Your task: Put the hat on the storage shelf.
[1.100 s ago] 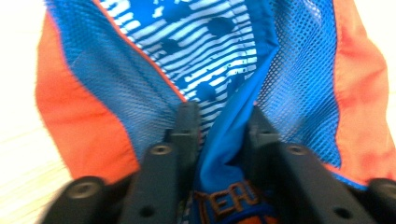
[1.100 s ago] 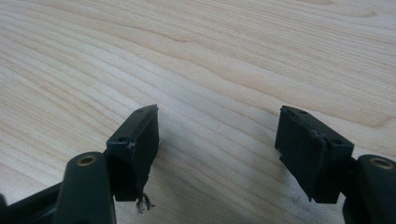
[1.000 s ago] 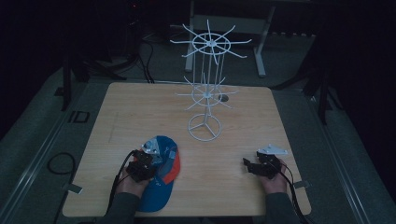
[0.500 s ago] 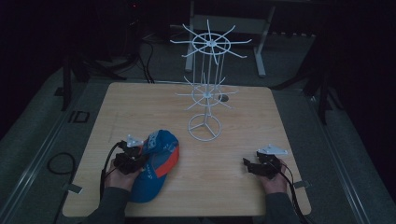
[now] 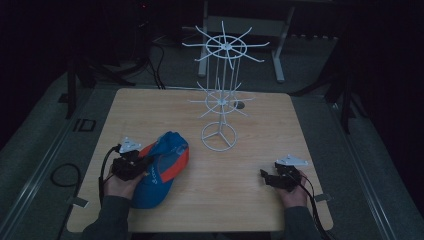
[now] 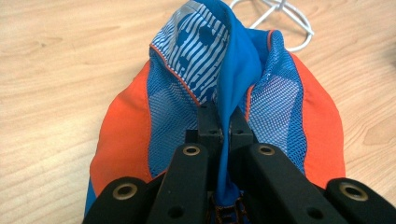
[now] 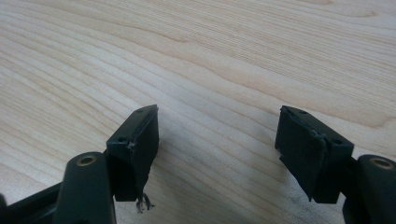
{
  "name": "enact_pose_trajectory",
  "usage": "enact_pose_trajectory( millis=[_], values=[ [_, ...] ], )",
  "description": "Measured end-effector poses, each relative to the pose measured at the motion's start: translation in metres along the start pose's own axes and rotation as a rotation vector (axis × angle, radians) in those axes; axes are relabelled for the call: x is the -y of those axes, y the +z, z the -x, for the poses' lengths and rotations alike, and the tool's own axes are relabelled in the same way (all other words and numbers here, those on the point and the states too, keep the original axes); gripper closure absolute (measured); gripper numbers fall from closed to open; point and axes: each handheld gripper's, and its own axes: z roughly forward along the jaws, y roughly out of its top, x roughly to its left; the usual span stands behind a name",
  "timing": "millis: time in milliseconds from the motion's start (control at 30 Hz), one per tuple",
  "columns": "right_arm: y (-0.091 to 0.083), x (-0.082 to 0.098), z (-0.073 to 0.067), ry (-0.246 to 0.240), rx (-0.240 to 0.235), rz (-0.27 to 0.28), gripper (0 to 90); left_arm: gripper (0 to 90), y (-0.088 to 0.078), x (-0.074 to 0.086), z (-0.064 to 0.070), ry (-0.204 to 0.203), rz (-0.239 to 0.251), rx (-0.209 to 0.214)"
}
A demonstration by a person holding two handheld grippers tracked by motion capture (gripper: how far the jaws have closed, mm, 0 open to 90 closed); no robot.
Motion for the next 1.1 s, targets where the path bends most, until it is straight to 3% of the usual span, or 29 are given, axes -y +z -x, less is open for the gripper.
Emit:
enact_pose_trajectory(
  millis=[267,733,1100],
  values=[
    [0.0,0.0,0.0,0.0,-0.001,0.0,30.2,89.5,-0.008,-0.004,-0.008,-0.01,0.056,0.019],
    [0.0,0.0,0.0,0.0,0.0,0.0,30.2,89.4,-0.016,-0.011,-0.016,-0.011,0.094,0.027],
    [0.0,0.0,0.0,0.0,0.0,0.0,30.2,89.4,-0.023,-0.019,-0.025,0.02,0.125,0.035]
  ],
)
